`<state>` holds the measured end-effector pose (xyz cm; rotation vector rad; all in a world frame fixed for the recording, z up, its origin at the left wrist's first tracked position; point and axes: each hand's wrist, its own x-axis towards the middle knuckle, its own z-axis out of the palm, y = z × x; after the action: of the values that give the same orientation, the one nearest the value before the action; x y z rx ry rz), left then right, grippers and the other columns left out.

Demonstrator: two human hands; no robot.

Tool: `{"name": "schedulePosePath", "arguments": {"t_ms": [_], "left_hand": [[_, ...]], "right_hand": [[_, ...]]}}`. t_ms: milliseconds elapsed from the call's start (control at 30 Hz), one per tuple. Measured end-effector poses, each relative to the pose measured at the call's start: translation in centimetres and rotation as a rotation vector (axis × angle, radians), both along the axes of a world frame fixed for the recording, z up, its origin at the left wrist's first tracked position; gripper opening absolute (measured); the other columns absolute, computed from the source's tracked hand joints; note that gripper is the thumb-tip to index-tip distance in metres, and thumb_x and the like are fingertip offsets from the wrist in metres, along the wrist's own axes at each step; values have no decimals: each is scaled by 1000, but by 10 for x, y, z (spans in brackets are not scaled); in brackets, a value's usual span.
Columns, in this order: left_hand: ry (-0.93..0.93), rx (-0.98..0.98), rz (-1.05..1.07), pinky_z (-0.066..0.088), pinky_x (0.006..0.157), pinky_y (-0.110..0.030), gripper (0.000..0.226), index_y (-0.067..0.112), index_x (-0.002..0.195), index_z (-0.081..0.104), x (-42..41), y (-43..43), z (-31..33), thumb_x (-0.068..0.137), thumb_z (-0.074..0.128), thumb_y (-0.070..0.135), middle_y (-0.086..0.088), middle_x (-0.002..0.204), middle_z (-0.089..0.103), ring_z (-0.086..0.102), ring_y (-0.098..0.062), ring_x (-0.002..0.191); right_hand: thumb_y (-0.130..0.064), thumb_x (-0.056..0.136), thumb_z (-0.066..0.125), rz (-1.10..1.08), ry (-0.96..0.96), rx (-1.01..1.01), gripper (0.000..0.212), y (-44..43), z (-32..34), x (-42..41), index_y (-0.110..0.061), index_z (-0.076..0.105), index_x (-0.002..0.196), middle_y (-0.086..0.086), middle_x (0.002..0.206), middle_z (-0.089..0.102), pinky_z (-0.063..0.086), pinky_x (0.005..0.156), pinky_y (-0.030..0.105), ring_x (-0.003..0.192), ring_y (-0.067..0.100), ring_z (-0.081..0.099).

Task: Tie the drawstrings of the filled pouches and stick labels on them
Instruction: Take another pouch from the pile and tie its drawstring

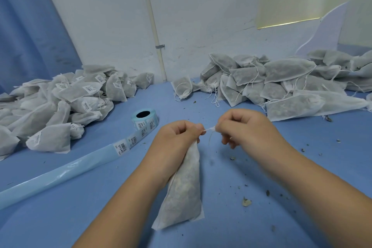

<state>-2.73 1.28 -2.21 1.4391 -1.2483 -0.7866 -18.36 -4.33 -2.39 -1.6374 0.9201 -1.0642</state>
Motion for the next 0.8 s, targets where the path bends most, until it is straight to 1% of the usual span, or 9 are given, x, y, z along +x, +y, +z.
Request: {"name": "schedulePosePath", "arguments": {"t_ms": [67, 133, 200, 300, 433, 500, 567, 667, 800], "left_hand": [[10, -35, 41, 35, 59, -25, 34, 25, 58, 64, 1, -1, 0, 92, 64, 27, 18, 58, 58, 46, 1, 49], [-19, -51, 38, 36, 61, -25, 35, 29, 57, 65, 2, -2, -1, 92, 64, 28, 16, 64, 60, 46, -1, 53], [-57, -46, 4, 35, 58, -23, 31, 33, 61, 69, 2, -1, -2, 92, 63, 30, 16, 61, 54, 42, -4, 52], [-81, -36, -56, 36, 54, -14, 31, 36, 63, 70, 0, -1, -3, 92, 63, 29, 19, 59, 54, 44, 1, 51], [-109, -51, -67, 37, 54, -8, 34, 37, 60, 68, 1, -2, -4, 92, 63, 28, 21, 61, 58, 48, 5, 53], [-135, -63, -49, 37, 55, -6, 33, 35, 61, 68, 2, -3, -5, 92, 63, 27, 22, 61, 59, 51, 8, 54], [-140, -77, -28, 37, 56, -6, 31, 34, 62, 68, 3, -3, -5, 92, 63, 27, 23, 63, 60, 52, 9, 56], [-174, -95, -8, 39, 58, -6, 31, 40, 63, 68, 5, -4, -5, 92, 64, 30, 23, 69, 64, 54, 9, 61], [-196, -109, 22, 36, 51, -7, 27, 36, 65, 68, 5, -3, -5, 91, 64, 30, 24, 65, 61, 47, 6, 49]], "right_hand": [[-20, 66, 66, 32, -137, 99, 11, -4, 4, -4, -18, 63, 55, 0, 55, 56, 40, 57, 29, 57, 16, 50], [-23, 62, 65, 42, -205, 125, 8, -6, 6, -5, -18, 64, 55, 1, 56, 54, 38, 55, 27, 55, 15, 50], [-23, 66, 70, 29, -221, 89, 8, -8, 4, -6, -18, 67, 61, 0, 58, 55, 39, 54, 26, 54, 13, 51], [-20, 74, 72, 3, -269, 56, 8, -9, 0, -6, -18, 71, 66, -1, 60, 55, 40, 54, 24, 54, 12, 51], [-13, 76, 72, 110, -399, 191, 13, -9, 1, -4, -17, 69, 64, 1, 57, 51, 40, 47, 20, 50, 14, 46], [-11, 77, 70, 135, -380, 205, 15, -9, 3, -5, -15, 66, 64, 3, 56, 49, 39, 46, 21, 48, 15, 44], [-10, 76, 69, 108, -322, 178, 14, -10, 4, -7, -12, 64, 64, 2, 54, 47, 37, 46, 21, 47, 15, 43], [-8, 77, 69, 117, -288, 162, 14, -12, 7, -11, -9, 63, 64, 1, 52, 41, 35, 44, 21, 45, 15, 41], [-7, 77, 66, 188, -223, 166, 29, -12, 9, -15, -17, 61, 50, 0, 52, 36, 34, 44, 22, 44, 15, 41]]}}
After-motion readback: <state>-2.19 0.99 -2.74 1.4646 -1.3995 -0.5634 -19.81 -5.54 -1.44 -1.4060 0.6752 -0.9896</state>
